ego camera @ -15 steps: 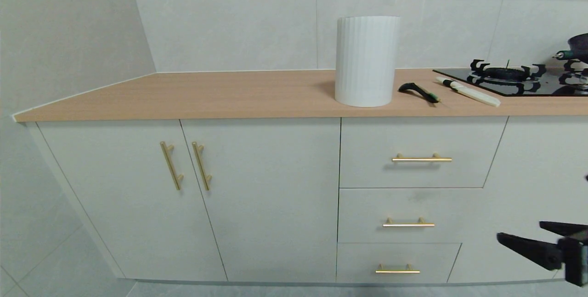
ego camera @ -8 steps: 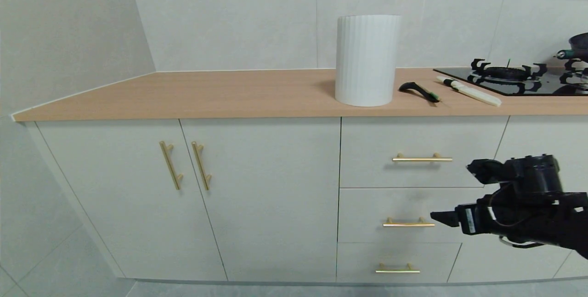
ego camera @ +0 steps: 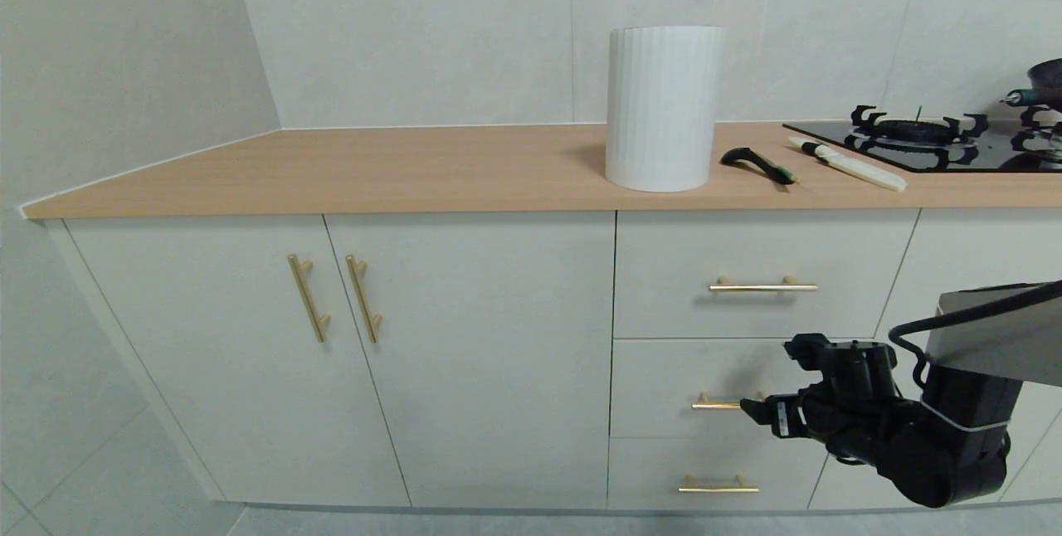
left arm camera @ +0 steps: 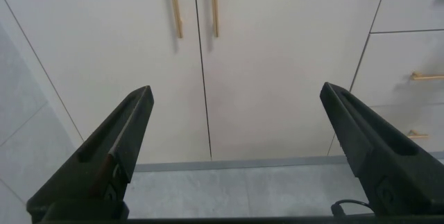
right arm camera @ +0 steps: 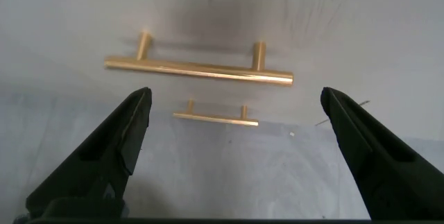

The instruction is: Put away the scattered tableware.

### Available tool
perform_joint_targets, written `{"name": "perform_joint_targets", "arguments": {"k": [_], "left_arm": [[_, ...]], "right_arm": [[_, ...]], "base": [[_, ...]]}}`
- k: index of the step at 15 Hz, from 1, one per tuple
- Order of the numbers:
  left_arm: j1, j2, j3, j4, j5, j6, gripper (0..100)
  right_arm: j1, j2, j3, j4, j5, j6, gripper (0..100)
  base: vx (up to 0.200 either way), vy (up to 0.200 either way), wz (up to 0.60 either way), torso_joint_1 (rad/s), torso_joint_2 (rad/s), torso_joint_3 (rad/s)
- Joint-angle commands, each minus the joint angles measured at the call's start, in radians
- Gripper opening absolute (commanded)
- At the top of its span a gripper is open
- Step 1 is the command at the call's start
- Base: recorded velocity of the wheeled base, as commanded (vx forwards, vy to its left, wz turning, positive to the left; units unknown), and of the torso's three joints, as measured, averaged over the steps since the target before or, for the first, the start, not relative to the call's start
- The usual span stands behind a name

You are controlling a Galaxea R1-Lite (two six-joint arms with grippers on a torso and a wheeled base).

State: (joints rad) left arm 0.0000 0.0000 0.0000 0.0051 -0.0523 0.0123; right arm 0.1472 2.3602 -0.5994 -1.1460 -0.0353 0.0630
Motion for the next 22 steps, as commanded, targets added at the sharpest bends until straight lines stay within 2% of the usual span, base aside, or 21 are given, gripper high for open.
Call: {"name": "perform_joint_targets", "arguments": {"k": [1, 15, 22], "left_arm": [[0.000, 0.000, 0.000, -0.001, 0.000, 0.000, 100], [0.000, 0.000, 0.000, 0.001, 0.000, 0.000, 100], [0.000, 0.000, 0.000, 0.001, 0.000, 0.000, 100]], "right_arm": [[0.005, 0.085, -0.011, -0.035, -0.008, 0.006, 100], [0.020, 0.185, -0.166, -0.049, -0.067, 0.089, 100], [0.020, 0.180, -0.166, -0.003, -0.067, 0.089, 100]], "base": [[0.000, 0.000, 0.00, 0.000, 0.00, 0.000], [0.000, 0.000, 0.00, 0.000, 0.00, 0.000], [0.000, 0.000, 0.00, 0.000, 0.00, 0.000]]}}
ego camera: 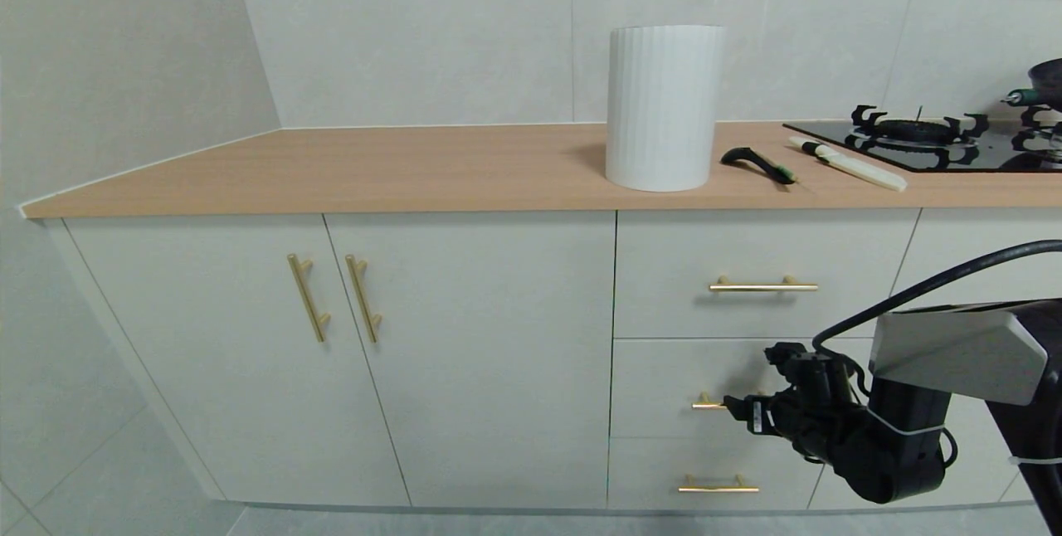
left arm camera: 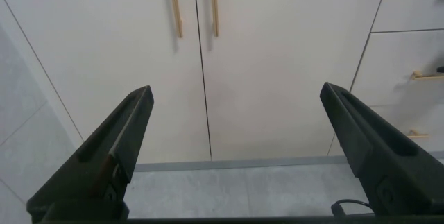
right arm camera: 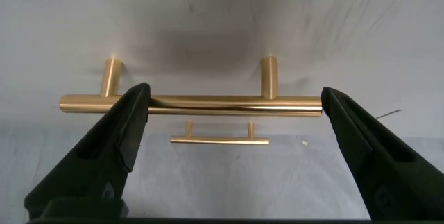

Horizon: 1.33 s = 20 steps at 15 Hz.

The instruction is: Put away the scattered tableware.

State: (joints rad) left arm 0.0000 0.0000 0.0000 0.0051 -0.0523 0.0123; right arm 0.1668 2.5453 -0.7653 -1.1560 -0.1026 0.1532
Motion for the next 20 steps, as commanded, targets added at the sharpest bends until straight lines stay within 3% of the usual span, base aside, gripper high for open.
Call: {"name": "perform_joint_targets", "arguments": {"k": [1, 9, 13, 20], "left_arm": [[0.000, 0.000, 0.000, -0.001, 0.000, 0.000, 100], [0.000, 0.000, 0.000, -0.001, 0.000, 0.000, 100], [0.000, 0.000, 0.000, -0.001, 0.000, 0.000, 100], [0.000, 0.000, 0.000, -0.001, 0.000, 0.000, 100]], "right_arm": [[0.000, -0.007, 0.001, 0.009, 0.001, -0.001, 100], [0.000, -0.013, -0.019, 0.045, 0.009, -0.001, 100], [0.000, -0.025, -0.063, 0.154, 0.006, 0.000, 100], [0.007, -0.039, -0.048, 0.199, 0.000, 0.000, 100]], "base": [[0.000, 0.000, 0.00, 0.000, 0.00, 0.000], [0.000, 0.000, 0.00, 0.000, 0.00, 0.000], [0.000, 0.000, 0.00, 0.000, 0.00, 0.000], [0.000, 0.000, 0.00, 0.000, 0.00, 0.000]]}}
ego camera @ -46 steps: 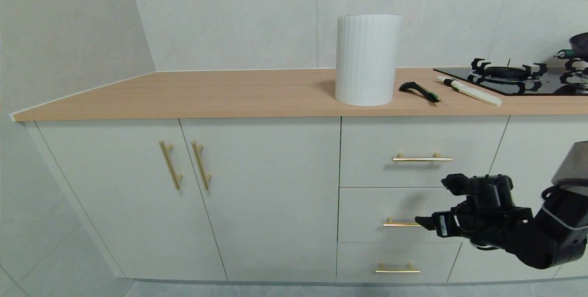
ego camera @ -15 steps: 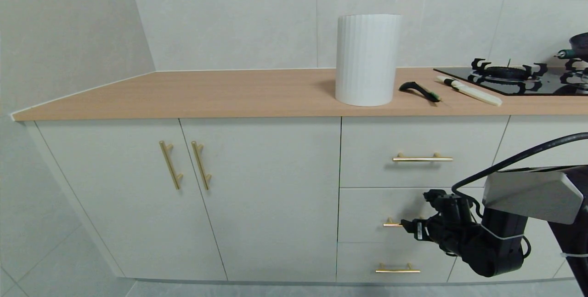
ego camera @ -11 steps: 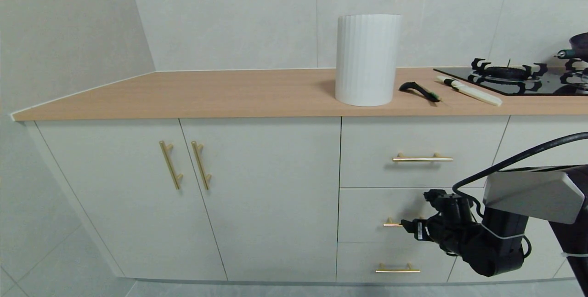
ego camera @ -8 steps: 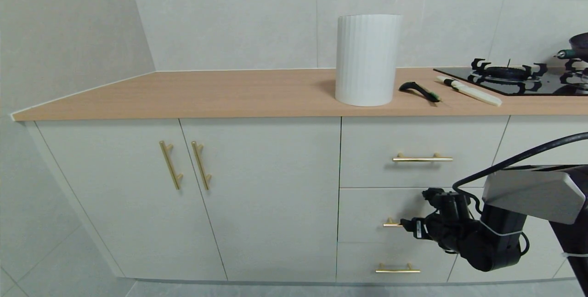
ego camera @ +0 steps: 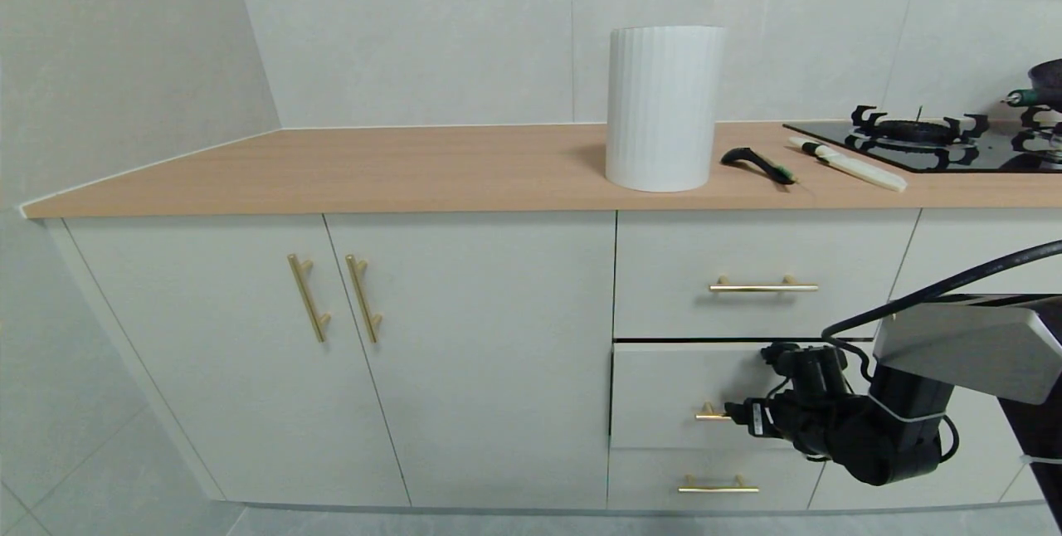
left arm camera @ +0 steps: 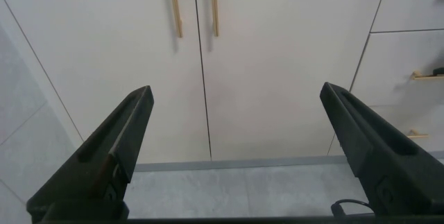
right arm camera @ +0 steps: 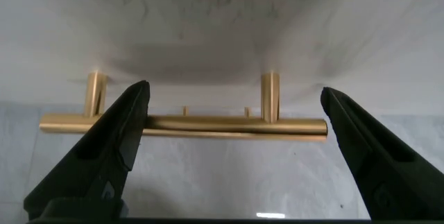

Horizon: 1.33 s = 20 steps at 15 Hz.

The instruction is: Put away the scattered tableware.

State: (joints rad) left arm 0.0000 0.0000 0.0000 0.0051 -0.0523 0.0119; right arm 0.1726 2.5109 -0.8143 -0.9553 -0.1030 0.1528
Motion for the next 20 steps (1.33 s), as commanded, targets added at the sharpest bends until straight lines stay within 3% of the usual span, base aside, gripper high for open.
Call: {"name": "perform_joint_targets", "arguments": {"k": [1, 8, 10, 13, 16, 20], "left_arm": [[0.000, 0.000, 0.000, -0.001, 0.000, 0.000, 100], [0.000, 0.000, 0.000, -0.001, 0.000, 0.000, 100], [0.000, 0.000, 0.000, -0.001, 0.000, 0.000, 100], [0.000, 0.000, 0.000, -0.001, 0.000, 0.000, 100], [0.000, 0.000, 0.000, -0.001, 0.000, 0.000, 100], [0.000, 0.000, 0.000, -0.001, 0.000, 0.000, 100]], "right_arm": [[0.002, -0.012, 0.017, -0.002, -0.001, 0.001, 100], [0.030, -0.234, 0.228, 0.027, 0.006, -0.002, 100], [0.053, -0.437, 0.265, 0.248, 0.026, -0.002, 100], [0.053, -0.693, 0.222, 0.563, 0.108, -0.001, 100], [0.053, -0.742, 0.145, 0.581, 0.103, -0.001, 100], [0.051, -0.553, 0.067, 0.526, 0.082, 0.005, 100]], "base": [[0.000, 0.000, 0.00, 0.000, 0.00, 0.000], [0.000, 0.000, 0.00, 0.000, 0.00, 0.000], [0.000, 0.000, 0.00, 0.000, 0.00, 0.000], [0.000, 0.000, 0.00, 0.000, 0.00, 0.000], [0.000, 0.000, 0.00, 0.000, 0.00, 0.000], [0.000, 0.000, 0.00, 0.000, 0.00, 0.000]]}}
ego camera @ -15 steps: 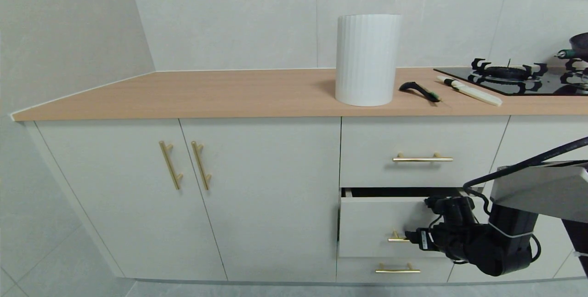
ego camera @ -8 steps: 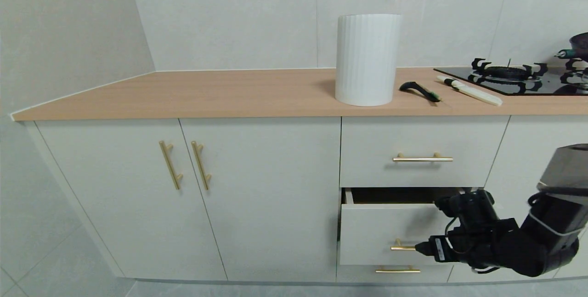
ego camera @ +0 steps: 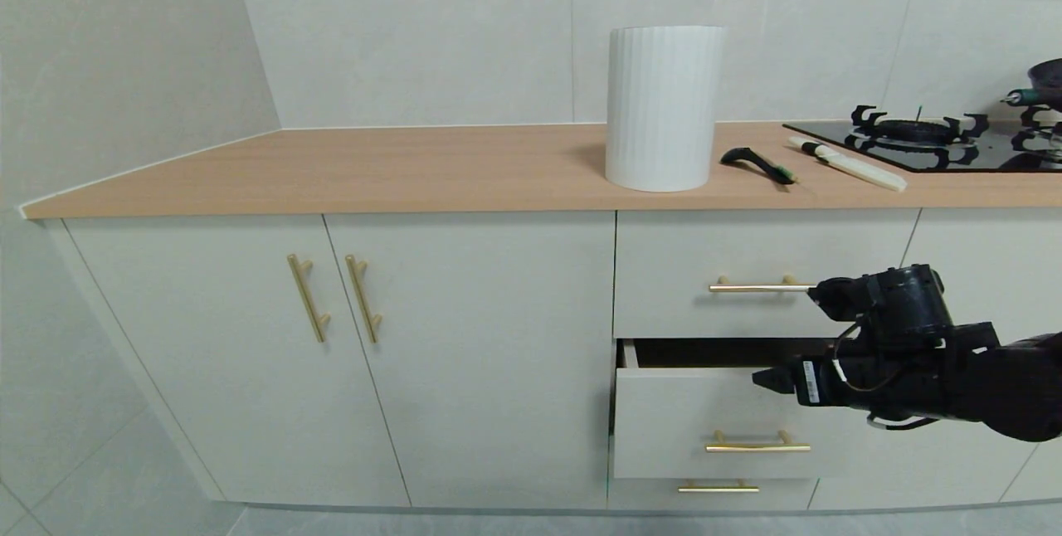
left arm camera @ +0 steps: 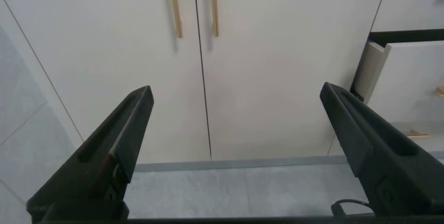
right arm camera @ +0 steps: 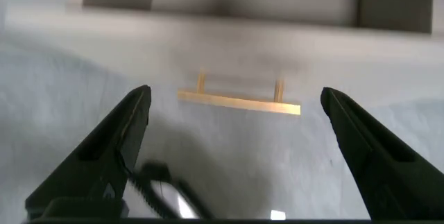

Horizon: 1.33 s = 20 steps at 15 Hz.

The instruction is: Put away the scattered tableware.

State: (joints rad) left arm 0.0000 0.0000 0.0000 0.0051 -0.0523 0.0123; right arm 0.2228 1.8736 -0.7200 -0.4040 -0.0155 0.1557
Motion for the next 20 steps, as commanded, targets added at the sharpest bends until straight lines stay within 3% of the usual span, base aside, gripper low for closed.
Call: {"name": "perform_joint_targets", "arguments": {"k": [1, 5, 9, 17, 20], "left_arm": [[0.000, 0.000, 0.000, -0.001, 0.000, 0.000, 100], [0.000, 0.000, 0.000, -0.001, 0.000, 0.000, 100], [0.000, 0.000, 0.000, -0.001, 0.000, 0.000, 100], [0.000, 0.000, 0.000, -0.001, 0.000, 0.000, 100], [0.000, 0.000, 0.000, -0.001, 0.000, 0.000, 100]], "right_arm": [[0.001, 0.134, -0.026, -0.093, -0.029, 0.002, 100], [0.003, 0.297, -0.019, -0.338, -0.113, 0.036, 100], [0.004, 0.371, -0.016, -0.447, -0.167, 0.036, 100], [0.006, 0.332, 0.008, -0.435, -0.158, 0.028, 100], [0.013, 0.252, 0.017, -0.309, -0.146, 0.024, 100]], "base": [[0.000, 0.000, 0.00, 0.000, 0.00, 0.000], [0.000, 0.000, 0.00, 0.000, 0.00, 0.000], [0.000, 0.000, 0.00, 0.000, 0.00, 0.000], [0.000, 0.000, 0.00, 0.000, 0.00, 0.000], [0.000, 0.000, 0.00, 0.000, 0.00, 0.000]]}}
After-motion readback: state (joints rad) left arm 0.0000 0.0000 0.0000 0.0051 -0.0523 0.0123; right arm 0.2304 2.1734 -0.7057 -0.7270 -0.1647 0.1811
